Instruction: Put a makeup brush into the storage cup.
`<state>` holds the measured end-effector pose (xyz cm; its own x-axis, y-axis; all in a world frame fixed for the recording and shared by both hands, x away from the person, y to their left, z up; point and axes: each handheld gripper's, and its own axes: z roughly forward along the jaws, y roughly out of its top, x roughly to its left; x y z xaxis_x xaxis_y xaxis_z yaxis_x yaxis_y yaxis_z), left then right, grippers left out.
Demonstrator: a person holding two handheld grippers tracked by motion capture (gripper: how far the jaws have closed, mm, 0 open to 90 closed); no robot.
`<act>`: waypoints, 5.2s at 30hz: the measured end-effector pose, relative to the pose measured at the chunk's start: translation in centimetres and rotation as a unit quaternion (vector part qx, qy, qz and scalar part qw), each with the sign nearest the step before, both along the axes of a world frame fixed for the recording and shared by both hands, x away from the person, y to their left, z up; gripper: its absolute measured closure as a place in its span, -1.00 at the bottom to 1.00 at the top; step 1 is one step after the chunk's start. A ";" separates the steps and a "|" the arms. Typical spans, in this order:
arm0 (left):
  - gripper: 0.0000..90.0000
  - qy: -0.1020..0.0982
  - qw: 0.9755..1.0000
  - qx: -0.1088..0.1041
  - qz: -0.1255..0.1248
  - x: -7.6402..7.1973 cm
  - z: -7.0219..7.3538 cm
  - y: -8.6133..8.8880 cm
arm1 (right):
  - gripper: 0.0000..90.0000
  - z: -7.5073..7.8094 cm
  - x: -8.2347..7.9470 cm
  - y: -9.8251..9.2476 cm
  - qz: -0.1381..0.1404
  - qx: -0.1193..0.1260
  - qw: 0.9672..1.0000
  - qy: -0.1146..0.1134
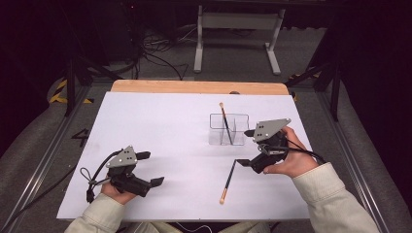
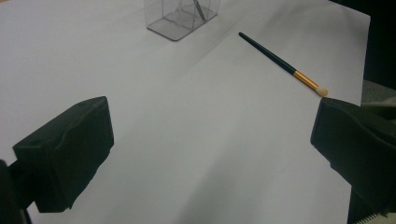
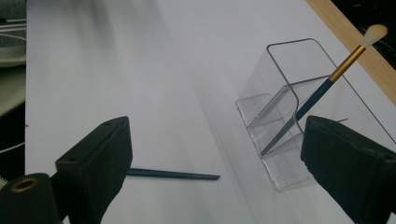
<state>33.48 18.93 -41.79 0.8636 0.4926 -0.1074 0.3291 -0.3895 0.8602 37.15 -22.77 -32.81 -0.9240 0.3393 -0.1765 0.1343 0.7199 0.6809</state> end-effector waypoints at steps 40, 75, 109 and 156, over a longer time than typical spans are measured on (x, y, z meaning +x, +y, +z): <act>-1.00 0.008 1.000 0.001 0.006 -0.4 -0.2 0.5 | -0.65 -3.1 1.1 3.4 0.095 -0.117 0.987 0.057; -1.00 0.007 1.000 -0.002 0.004 -0.2 -0.1 0.3 | -0.64 -6.3 1.7 5.1 0.113 -0.188 0.970 0.106; -1.00 0.008 1.000 -0.005 0.005 -0.6 -0.1 0.9 | -0.61 -9.5 1.7 6.6 0.144 -0.228 0.953 0.137; -1.00 0.015 1.000 -0.009 -0.001 -0.4 -0.2 0.8 | 0.84 -9.2 0.9 7.4 0.178 -0.305 0.927 0.124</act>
